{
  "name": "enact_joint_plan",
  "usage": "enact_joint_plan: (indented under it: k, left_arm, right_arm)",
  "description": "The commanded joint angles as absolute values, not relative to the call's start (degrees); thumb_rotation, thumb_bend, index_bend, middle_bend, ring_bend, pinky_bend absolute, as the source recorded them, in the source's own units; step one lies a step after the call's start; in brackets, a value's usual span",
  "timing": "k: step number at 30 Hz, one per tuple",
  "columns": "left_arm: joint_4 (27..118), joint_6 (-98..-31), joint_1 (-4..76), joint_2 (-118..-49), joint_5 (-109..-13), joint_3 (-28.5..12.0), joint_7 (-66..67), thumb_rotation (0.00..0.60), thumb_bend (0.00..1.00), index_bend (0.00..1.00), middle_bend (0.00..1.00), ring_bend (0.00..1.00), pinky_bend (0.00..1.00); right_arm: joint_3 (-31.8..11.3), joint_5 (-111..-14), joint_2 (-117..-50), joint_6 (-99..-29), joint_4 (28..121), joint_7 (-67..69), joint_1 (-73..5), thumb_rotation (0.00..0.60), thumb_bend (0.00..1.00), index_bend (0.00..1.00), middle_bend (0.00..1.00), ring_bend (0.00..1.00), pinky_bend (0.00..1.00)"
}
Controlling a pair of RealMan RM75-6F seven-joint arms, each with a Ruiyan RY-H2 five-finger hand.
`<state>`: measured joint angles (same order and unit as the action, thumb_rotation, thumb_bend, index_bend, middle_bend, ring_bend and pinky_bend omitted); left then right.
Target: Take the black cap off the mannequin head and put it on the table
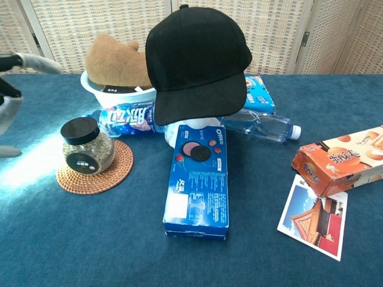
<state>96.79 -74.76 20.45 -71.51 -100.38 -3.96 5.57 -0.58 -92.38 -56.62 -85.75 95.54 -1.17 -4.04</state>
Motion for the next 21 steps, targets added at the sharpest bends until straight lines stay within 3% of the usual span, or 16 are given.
enact_joint_plan:
  k: [1,7,21]
  left_arm:
    - [95.52,-72.03,23.22,-74.06,-101.22,-4.16,5.42,0.6,0.04,0.17,0.95,0.9,1.0]
    - [91.86,-72.12,26.49,-80.17,-101.99,-5.5,4.25,0.6,0.04,0.25,1.0,0.98,1.0]
    - [83.33,-74.3,30.83,-91.43,-99.88,-8.3,5.12,0.6,0.04,0.31,1.0,1.0,1.0]
  right_arm:
    - [-0.55,-92.26,-56.62,-85.74,95.53,-1.21,-3.96,0.6,0.19,0.08,0.02,0.0,0.0]
    - [-0.44,-92.11,-56.76,-85.59,95.42,-1.2,-3.86,0.6,0.19,0.08,0.02,0.0,0.0]
    - [-0.27,-91.65,-57.1,-85.92,94.37,-0.33,-3.26,0.6,0.19,0.08,0.02,0.0,0.0]
